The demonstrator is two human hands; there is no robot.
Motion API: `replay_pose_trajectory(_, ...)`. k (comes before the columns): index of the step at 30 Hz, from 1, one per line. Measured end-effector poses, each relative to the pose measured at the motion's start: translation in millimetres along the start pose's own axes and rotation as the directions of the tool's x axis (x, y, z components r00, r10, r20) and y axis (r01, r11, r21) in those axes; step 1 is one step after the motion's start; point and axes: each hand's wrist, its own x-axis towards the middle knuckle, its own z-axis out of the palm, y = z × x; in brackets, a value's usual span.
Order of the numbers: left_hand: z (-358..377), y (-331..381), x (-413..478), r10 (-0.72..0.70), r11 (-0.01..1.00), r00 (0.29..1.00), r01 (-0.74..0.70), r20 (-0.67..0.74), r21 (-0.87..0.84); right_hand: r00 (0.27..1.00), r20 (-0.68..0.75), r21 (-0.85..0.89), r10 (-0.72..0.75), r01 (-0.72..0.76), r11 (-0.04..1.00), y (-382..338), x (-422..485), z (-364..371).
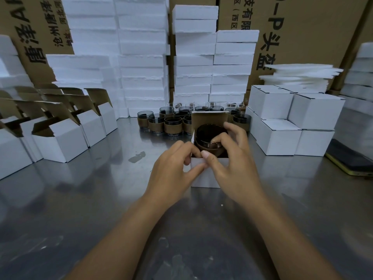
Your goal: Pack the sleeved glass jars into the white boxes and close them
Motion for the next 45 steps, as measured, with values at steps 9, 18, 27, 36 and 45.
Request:
replay_pose_trajectory(9, 1, -1, 1, 0.010, 1.000, 1.000, -0.009, -0.008, 0.002, 0.988, 0.138, -0.205, -0.066, 0.093, 0.974, 10, -1, 2)
replay_pose_trajectory(18, -1, 0, 4, -0.083, 0.980, 0.993, 0.067, -0.081, -0.185, 0.985, -0.136, 0.219, 0.104, -0.073, 0.973, -1, 3, 5)
replay_pose_trajectory(27, 7, -3, 10, -0.525, 0.688, 0.821, 0.565, 0.226, -0.455, 0.822, 0.124, 0.514, 0.555, -0.532, 0.673, 1, 9, 9)
replay_pose_trajectory(36, 5, -3, 10, -0.505, 0.554, 0.801, 0.585, 0.320, -0.592, 0.857, 0.165, 0.499, 0.489, -0.500, 0.707, 0, 9, 9)
replay_pose_trajectory(45, 4, -6, 12, -0.524, 0.498, 0.806, 0.553, 0.275, -0.669, 0.852, 0.171, 0.582, 0.494, -0.492, 0.648, 4, 10, 10)
